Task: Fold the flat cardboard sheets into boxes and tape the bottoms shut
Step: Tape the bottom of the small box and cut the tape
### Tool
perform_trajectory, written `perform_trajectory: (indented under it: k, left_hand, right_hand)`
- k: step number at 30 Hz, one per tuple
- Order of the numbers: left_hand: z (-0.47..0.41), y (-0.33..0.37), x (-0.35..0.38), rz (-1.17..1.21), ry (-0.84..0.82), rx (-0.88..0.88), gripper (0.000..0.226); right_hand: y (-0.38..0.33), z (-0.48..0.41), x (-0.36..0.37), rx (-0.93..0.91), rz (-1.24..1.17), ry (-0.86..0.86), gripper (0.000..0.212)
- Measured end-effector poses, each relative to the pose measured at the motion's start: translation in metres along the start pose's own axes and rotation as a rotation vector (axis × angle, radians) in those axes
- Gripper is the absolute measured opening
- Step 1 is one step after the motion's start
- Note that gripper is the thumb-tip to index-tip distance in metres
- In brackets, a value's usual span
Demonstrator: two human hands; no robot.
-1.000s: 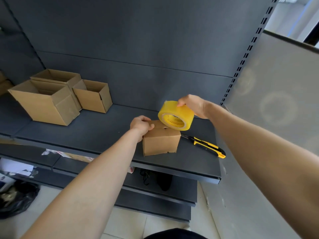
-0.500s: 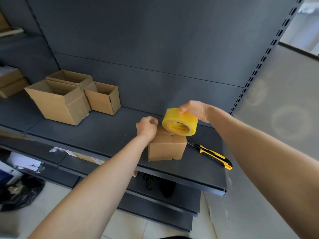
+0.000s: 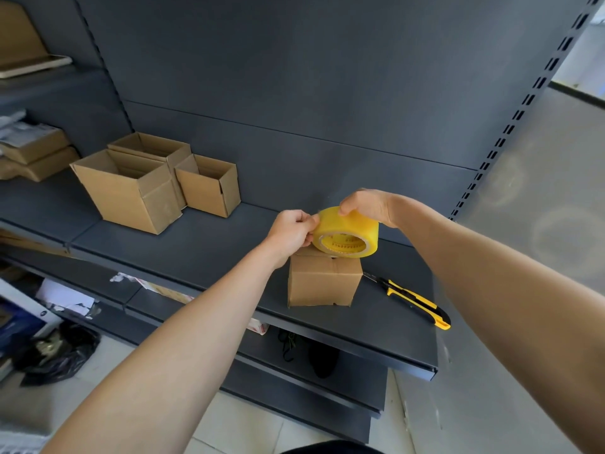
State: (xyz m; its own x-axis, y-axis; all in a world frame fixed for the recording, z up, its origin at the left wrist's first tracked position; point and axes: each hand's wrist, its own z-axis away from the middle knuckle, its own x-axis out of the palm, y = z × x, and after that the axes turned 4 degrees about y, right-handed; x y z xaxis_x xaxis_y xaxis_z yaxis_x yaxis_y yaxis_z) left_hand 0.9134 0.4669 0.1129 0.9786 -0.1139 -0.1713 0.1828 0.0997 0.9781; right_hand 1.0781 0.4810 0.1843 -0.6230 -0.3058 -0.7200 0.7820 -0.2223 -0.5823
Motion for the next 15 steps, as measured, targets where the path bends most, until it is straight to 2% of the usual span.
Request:
perform_trajectory:
  k: [6, 9, 15]
  left_hand:
    - [-0.002, -0.005, 0.002, 0.204, -0.036, -0.094, 0.027]
    - [-0.003, -0.011, 0.004, 0.28, -0.002, -0.138, 0.027]
    - [-0.01, -0.02, 0.011, 0.284, 0.082, -0.217, 0.024]
  right_hand:
    - [0.004, -0.005, -0.001, -0.017, -0.045, -0.017, 0.032]
    - [0.005, -0.008, 0.001, -0.07, -0.067, -0.005, 0.033]
    - [0.007, -0.011, 0.002, -0.13, -0.056, 0.015, 0.047]
